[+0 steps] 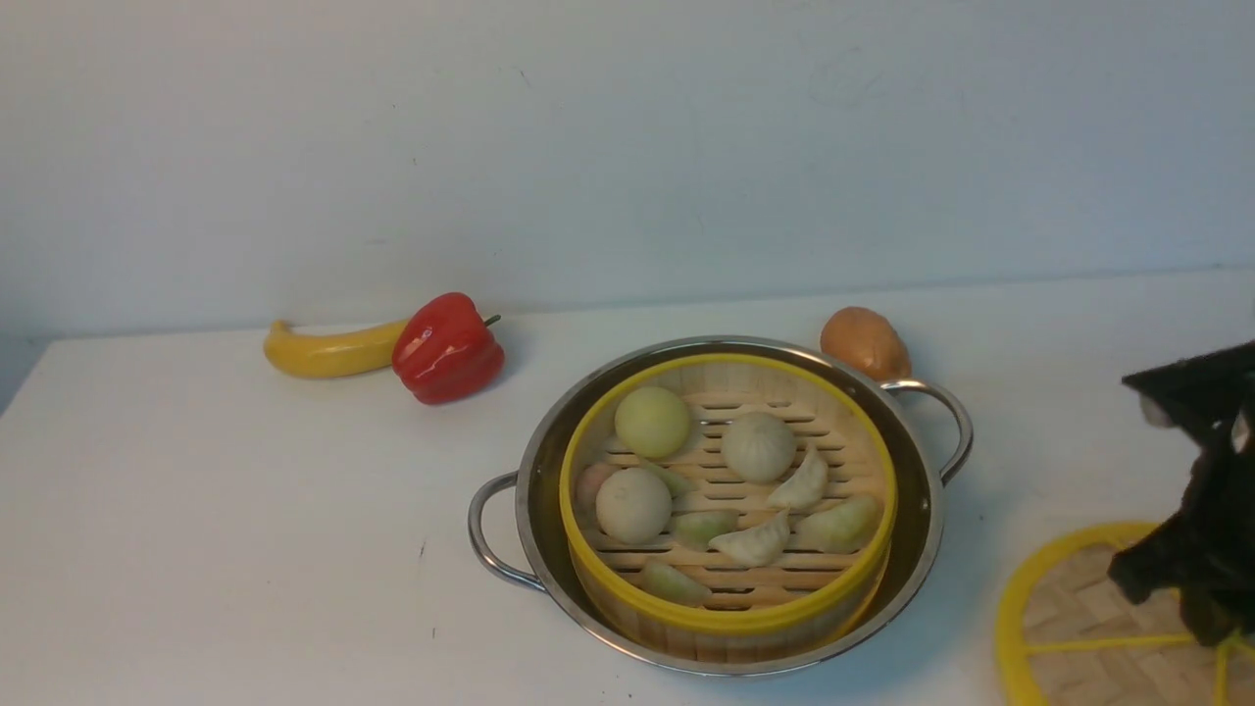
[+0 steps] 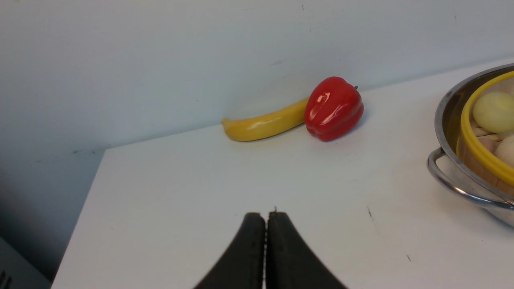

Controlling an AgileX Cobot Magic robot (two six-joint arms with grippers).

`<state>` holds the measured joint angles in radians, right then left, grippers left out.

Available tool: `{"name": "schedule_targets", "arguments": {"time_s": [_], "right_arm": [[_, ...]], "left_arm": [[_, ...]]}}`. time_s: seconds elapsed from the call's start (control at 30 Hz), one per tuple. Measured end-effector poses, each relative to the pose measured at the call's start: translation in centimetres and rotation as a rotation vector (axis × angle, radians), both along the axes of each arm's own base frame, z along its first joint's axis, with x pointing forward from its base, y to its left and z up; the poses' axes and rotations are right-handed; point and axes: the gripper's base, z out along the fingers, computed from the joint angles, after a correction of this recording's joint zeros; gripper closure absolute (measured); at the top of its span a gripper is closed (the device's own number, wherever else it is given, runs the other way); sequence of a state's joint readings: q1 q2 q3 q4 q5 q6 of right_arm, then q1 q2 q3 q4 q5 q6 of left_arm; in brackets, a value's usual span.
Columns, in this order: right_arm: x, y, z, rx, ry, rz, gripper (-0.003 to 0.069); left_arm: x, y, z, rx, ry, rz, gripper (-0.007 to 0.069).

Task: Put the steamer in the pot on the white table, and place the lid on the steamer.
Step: 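Move the gripper down to the bamboo steamer lid and grasp its center knob, then place the bamboo steamer lid onto the steamer basket in the pot with the right gripper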

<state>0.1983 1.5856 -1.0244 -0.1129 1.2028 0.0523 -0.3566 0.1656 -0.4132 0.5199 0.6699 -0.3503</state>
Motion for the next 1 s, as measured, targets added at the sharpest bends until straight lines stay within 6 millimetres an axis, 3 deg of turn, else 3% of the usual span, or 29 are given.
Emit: {"name": "schedule_targets", "arguments": {"time_s": [0.07, 0.13, 0.27, 0.37, 0.5, 0.6, 0.67, 0.7, 0.77, 0.83, 1.0], "right_arm": [[0.3, -0.1, 1.2, -0.009, -0.038, 0.000, 0.0516], [1.0, 0.0, 3.5, 0.003, -0.123, -0.005, 0.0516], [2.4, 1.2, 7.4, 0.131, -0.240, -0.020, 0.0516], [3.5, 3.0, 10.0, 0.260, -0.303, 0.009, 0.0516], [5.6, 7.2, 11.9, 0.366, -0.350, 0.096, 0.0516], [6.7, 10.4, 11.8, 0.375, -0.352, 0.158, 0.0516], [7.6, 13.4, 10.7, 0.364, -0.336, 0.216, 0.0516], [7.5, 13.6, 10.7, 0.363, -0.336, 0.220, 0.0516], [7.9, 16.0, 9.3, 0.343, -0.315, 0.272, 0.0516], [8.1, 17.2, 8.1, 0.328, -0.288, 0.286, 0.0516], [8.6, 17.8, 6.3, 0.303, -0.249, 0.288, 0.0516]], "left_arm": [[0.0, 0.0, 0.0, 0.000, 0.000, 0.000, 0.0624], [0.0, 0.0, 0.0, 0.000, 0.000, 0.000, 0.0624], [0.0, 0.0, 0.0, 0.000, 0.000, 0.000, 0.0624], [0.0, 0.0, 0.0, 0.000, 0.000, 0.000, 0.0624], [0.0, 0.0, 0.0, 0.000, 0.000, 0.000, 0.0624], [0.0, 0.0, 0.0, 0.000, 0.000, 0.000, 0.0624], [0.0, 0.0, 0.0, 0.000, 0.000, 0.000, 0.0624], [0.0, 0.0, 0.0, 0.000, 0.000, 0.000, 0.0624], [0.0, 0.0, 0.0, 0.000, 0.000, 0.000, 0.0624], [0.0, 0.0, 0.0, 0.000, 0.000, 0.000, 0.0624], [0.0, 0.0, 0.0, 0.000, 0.000, 0.000, 0.0624]]}}
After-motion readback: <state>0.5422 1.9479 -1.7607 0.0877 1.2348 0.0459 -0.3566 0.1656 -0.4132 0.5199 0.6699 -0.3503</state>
